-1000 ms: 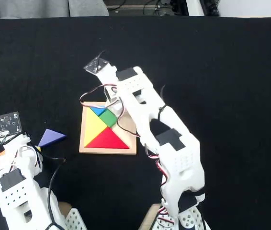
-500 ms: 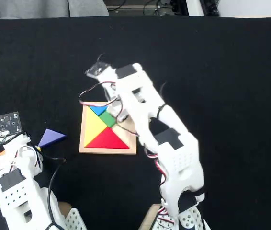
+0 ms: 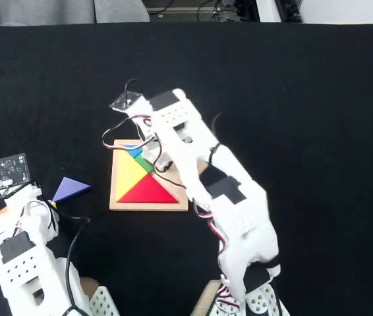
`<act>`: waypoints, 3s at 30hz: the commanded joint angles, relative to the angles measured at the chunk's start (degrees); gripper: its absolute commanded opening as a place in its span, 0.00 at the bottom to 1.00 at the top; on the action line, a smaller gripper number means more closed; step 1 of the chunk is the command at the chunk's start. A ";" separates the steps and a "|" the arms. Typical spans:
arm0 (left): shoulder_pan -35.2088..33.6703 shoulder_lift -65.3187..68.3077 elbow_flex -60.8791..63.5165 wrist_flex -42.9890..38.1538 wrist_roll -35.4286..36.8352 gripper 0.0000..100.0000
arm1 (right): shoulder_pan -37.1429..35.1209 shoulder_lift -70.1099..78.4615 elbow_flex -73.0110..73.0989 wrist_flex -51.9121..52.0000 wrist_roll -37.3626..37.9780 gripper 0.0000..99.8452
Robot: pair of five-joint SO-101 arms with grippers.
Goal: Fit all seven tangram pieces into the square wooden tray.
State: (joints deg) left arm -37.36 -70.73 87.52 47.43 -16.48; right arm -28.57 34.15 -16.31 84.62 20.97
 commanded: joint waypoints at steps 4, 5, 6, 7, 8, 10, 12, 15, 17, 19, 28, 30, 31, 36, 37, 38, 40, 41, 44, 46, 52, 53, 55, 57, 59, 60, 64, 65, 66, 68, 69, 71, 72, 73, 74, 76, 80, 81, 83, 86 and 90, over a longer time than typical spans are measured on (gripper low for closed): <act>0.75 -0.62 -0.22 -0.35 0.35 0.17 | 6.95 -20.26 2.59 4.92 0.35 0.01; 0.75 -0.62 -0.22 -0.35 0.35 0.17 | 7.91 -23.43 4.79 4.57 0.35 0.01; 0.75 -0.62 -0.22 -0.35 0.35 0.17 | 8.53 -26.51 7.34 4.13 0.35 0.01; 0.75 -0.62 -0.22 -0.35 0.35 0.17 | 9.05 -29.14 10.42 2.99 0.35 0.01; 0.75 -0.62 -0.22 -0.35 0.35 0.17 | 9.23 -31.78 14.29 1.32 0.35 0.01; 0.75 -0.62 -0.22 -0.35 0.35 0.17 | 9.23 -35.03 23.69 -3.69 0.35 0.01; 0.75 -0.62 -0.22 -0.35 0.35 0.17 | 9.14 -35.56 31.69 -8.70 -0.18 0.01; 0.75 -0.62 -0.22 -0.35 0.35 0.17 | 9.41 -32.57 37.85 -14.51 -2.11 0.01; 0.75 -0.62 -0.22 -0.35 0.35 0.17 | 9.93 -29.41 38.20 -16.09 -2.64 0.01; 0.75 -0.62 -0.22 -0.35 0.35 0.17 | 9.93 -26.86 36.97 -16.70 -2.90 0.01; 0.66 -0.62 -0.22 -0.35 0.35 0.17 | 9.93 -21.49 32.22 -18.90 -5.36 0.01; 0.66 -0.62 -0.22 -0.35 0.35 0.17 | 9.93 -19.65 32.04 -19.96 -5.80 0.01; 0.66 -0.62 -0.22 -0.35 0.35 0.17 | 10.02 -19.03 31.96 -20.13 -5.80 0.01; 0.66 -0.62 -0.22 -0.35 0.35 0.17 | 13.89 -18.42 32.04 -19.96 -5.71 0.01; 0.66 -0.62 -0.22 -0.35 0.35 0.17 | 15.47 -18.68 32.13 -19.96 -5.71 0.01; 0.66 -0.62 -0.22 -0.35 0.35 0.17 | 17.05 -18.86 32.13 -19.96 -5.71 0.01; 0.66 -0.62 -0.22 -0.35 0.35 0.17 | 20.13 -19.21 31.96 -20.48 -5.63 0.01; 0.66 -0.62 -0.22 -0.35 0.35 0.17 | 21.45 -19.30 31.60 -20.84 -5.54 0.01; 0.66 -0.62 -0.22 -0.35 0.35 0.17 | 24.09 -18.86 29.93 -22.51 -4.31 0.01; 0.66 -0.62 -0.22 -0.35 0.35 0.17 | 24.97 -18.95 29.58 -24.18 -4.13 0.01; 0.66 -0.62 -0.22 -0.35 0.35 0.17 | 25.14 -19.38 27.91 -19.52 -4.31 0.01; 0.66 -0.62 -0.22 -0.35 0.35 0.17 | 25.23 -19.38 27.38 -17.49 -4.40 0.01; 0.66 -0.62 -0.13 -0.35 0.35 0.17 | 25.32 -19.38 27.03 -14.51 -4.48 0.01; 0.66 -0.62 -0.13 -0.35 0.35 0.17 | 25.05 -19.38 27.21 -14.33 -4.48 0.01; 0.66 -0.62 -0.13 -0.35 0.35 0.17 | 25.32 -19.38 26.95 -15.47 -4.57 0.01; 0.66 -0.62 -0.13 -0.35 0.35 0.17 | 25.41 -19.38 26.86 -16.00 -4.57 0.01; 0.66 -0.62 -0.13 -0.35 0.35 0.17 | 23.38 -18.77 27.21 -16.44 -4.57 0.01; 0.66 -0.62 -0.13 -0.35 0.35 0.17 | 22.86 -18.59 27.21 -17.05 -4.57 0.01; 0.66 -0.62 -0.13 -0.35 0.35 0.17 | 22.59 -18.24 26.86 -17.67 -4.57 0.01; 0.75 -0.62 -0.13 -0.35 0.35 0.17 | 22.68 -17.27 25.71 -19.78 -4.57 0.01; 0.75 -0.62 -0.13 -0.35 0.35 0.17 | 23.03 -16.40 24.84 -20.48 -4.57 0.01; 0.75 -0.62 -0.13 -0.35 0.35 0.17 | 24.09 -13.76 22.20 -20.13 -4.57 0.01; 0.75 -0.62 -0.13 -0.35 0.35 0.17 | 24.35 -12.18 20.26 -19.52 -4.57 0.01; 0.75 -0.62 -0.13 -0.35 0.35 0.17 | 24.62 -10.59 18.15 -18.55 -4.57 0.01; 0.75 -0.62 -0.13 -0.35 0.35 0.17 | 24.97 -8.92 15.78 -17.49 -4.57 0.01; 0.75 -0.62 -0.13 -0.35 0.44 0.17 | 25.23 -5.93 10.24 -14.77 -4.57 0.01; 0.75 -0.62 -0.13 -0.35 0.44 0.17 | 25.05 -0.40 -1.19 -10.73 -4.57 0.01; 0.75 -0.62 -0.13 -0.35 0.44 0.17 | 25.14 0.92 -4.09 -10.11 -4.66 0.01; 0.75 -0.62 -0.13 -0.35 0.44 0.17 | 25.41 3.65 -9.45 -8.35 -4.66 0.01; 0.66 -0.62 -0.13 -0.35 0.44 0.17 | 26.37 6.99 -17.01 -3.96 -6.68 0.01; 0.66 -0.62 -0.13 -0.35 0.44 0.17 | 26.81 8.04 -26.59 1.85 -8.26 0.01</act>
State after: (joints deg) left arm -37.36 -70.73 87.52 47.43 -16.22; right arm -2.55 42.86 -31.69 81.80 14.46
